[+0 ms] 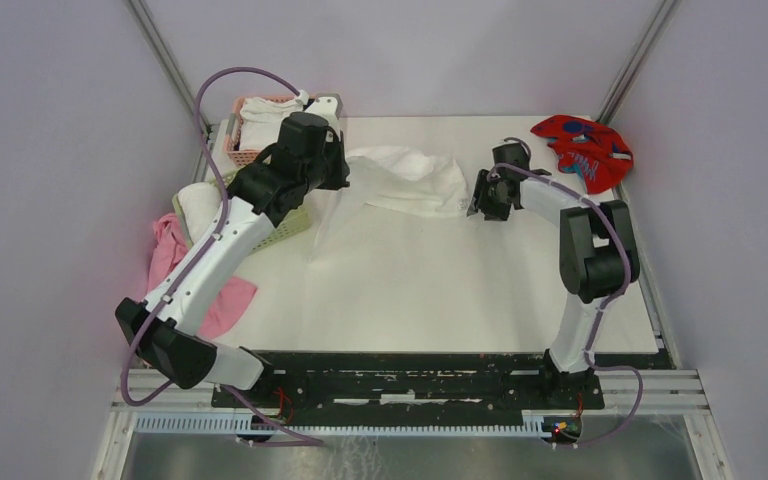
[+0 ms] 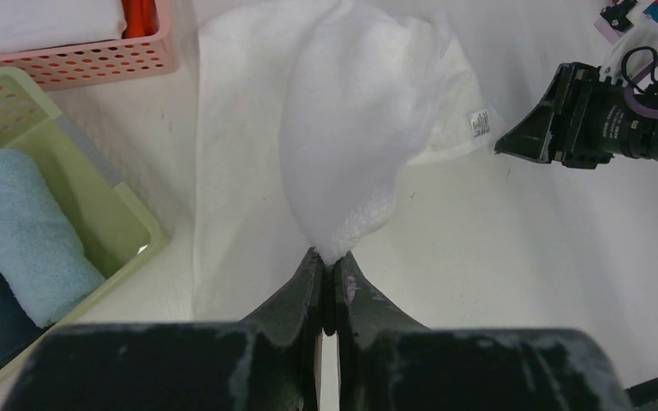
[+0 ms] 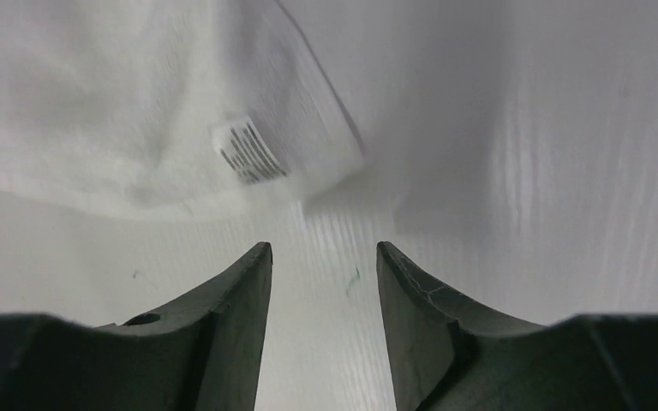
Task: Roll the towels
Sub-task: Flatten out the towel at the center of the board.
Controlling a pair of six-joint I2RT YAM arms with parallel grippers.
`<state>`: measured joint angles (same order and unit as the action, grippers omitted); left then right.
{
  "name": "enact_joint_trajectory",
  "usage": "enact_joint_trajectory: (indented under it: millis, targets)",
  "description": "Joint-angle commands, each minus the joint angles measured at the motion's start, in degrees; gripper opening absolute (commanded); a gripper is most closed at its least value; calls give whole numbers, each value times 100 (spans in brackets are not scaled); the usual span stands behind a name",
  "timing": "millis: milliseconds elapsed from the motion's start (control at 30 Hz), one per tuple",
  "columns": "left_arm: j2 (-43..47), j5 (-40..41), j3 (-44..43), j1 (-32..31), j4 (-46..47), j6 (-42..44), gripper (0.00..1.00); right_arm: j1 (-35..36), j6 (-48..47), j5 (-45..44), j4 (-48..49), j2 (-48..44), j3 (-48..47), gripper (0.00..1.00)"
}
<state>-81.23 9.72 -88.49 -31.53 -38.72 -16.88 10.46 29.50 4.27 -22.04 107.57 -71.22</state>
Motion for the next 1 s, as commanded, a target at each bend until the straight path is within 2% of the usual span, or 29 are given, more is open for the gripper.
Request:
enact_joint_trajectory:
  millis: [0, 133, 233, 367, 400, 500, 533, 567, 733, 867, 967]
  targets:
    - [268, 95, -72, 119, 17, 396, 7, 65, -169, -117, -139, 674, -970, 56]
    - [321, 105, 22, 218, 64, 379, 7, 147, -286, -263, -555, 1188, -1533, 56]
    - [327, 115, 34, 275, 74, 379, 7, 176, -328, -336, -652, 1386, -1616, 56]
    - [353, 135, 29, 449, 107, 355, 6, 174, -399, -471, -880, 1595, -1726, 46]
    - [356, 145, 15, 507, 113, 338, 6, 176, -451, -535, -956, 1633, -1781, 42]
    - [292, 155, -73, 631, 123, 317, 6, 113, -606, -912, -1162, 1660, -1961, 11]
    - [244, 152, -111, 678, 127, 305, 6, 30, -640, -944, -1182, 1608, -1999, 3]
    - [195, 120, -160, 733, 123, 294, 5, -87, -636, -949, -1187, 1556, -2033, 1]
    - [115, -1, -371, 882, 109, 239, 5, -820, -617, -867, -1237, 1202, -2179, 0]
    - [232, 75, -336, 952, 48, 292, 5, -1151, -836, -1389, -1517, 936, -2204, 0]
    - [330, 111, -257, 1000, 55, 394, 5, -1551, -806, -1453, -1438, 540, -1897, 0]
